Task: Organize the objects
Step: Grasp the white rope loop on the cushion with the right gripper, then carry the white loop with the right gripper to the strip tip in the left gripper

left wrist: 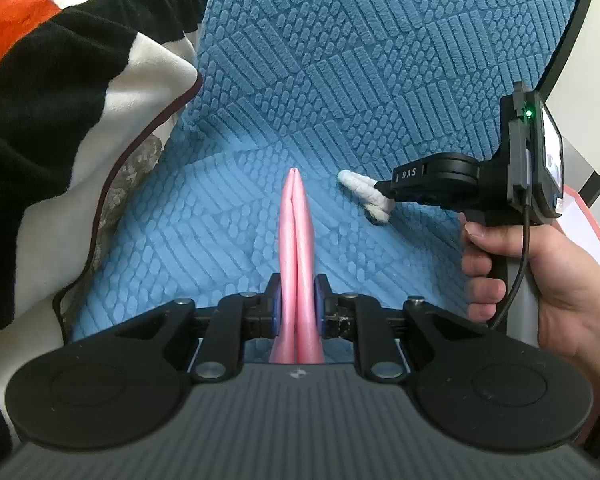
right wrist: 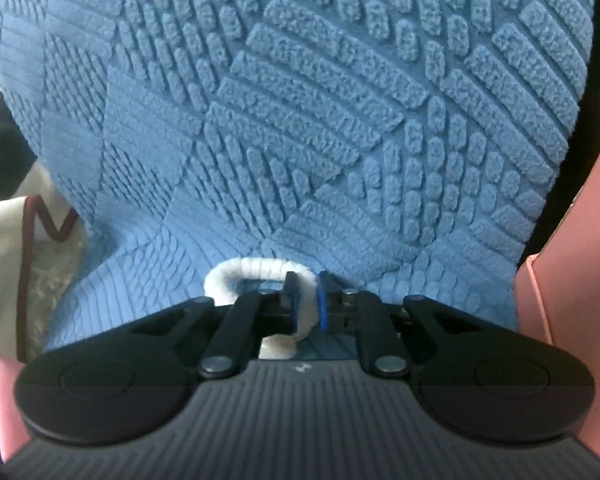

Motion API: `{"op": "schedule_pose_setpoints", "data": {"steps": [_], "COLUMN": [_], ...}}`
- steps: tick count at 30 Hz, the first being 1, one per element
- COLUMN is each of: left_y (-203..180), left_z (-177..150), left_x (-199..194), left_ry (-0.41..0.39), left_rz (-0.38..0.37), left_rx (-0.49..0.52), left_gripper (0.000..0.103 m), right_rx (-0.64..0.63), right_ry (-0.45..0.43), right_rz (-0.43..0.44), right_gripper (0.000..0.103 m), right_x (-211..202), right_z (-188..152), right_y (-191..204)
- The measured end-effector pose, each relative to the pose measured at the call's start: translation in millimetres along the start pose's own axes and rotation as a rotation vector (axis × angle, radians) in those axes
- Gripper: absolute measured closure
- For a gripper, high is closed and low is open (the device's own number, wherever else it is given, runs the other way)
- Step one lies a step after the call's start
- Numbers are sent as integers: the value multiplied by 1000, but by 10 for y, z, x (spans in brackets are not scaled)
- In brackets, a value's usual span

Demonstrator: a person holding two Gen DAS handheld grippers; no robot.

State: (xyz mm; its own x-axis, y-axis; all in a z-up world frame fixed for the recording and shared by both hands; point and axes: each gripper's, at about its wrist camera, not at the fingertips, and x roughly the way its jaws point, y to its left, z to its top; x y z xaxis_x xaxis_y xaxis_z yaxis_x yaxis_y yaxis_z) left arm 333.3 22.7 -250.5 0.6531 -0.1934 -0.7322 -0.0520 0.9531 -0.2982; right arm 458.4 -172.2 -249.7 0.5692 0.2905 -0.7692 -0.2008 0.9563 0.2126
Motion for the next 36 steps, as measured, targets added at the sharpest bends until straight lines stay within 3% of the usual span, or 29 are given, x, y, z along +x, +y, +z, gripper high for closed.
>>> {"op": "schedule_pose_setpoints", "data": {"steps": [11, 24, 36], "left_y": [10, -83, -207], "left_z": [-21, -150, -333], "left_x": [-112, -309, -650], "left_ry": [-22, -42, -76], "left_rz": [-14, -26, -74], "left_rx": [-16, 26, 80], "left_gripper": [84, 84, 84], "right_rx": [-34, 51, 91], "right_ry": [-44, -48, -76], "right_rz": [10, 68, 46], "right_gripper": [93, 93, 93], "right_x": [-457, -977, -1484], "right_z": [-78, -485, -672], "right_y": [206, 328, 278]}}
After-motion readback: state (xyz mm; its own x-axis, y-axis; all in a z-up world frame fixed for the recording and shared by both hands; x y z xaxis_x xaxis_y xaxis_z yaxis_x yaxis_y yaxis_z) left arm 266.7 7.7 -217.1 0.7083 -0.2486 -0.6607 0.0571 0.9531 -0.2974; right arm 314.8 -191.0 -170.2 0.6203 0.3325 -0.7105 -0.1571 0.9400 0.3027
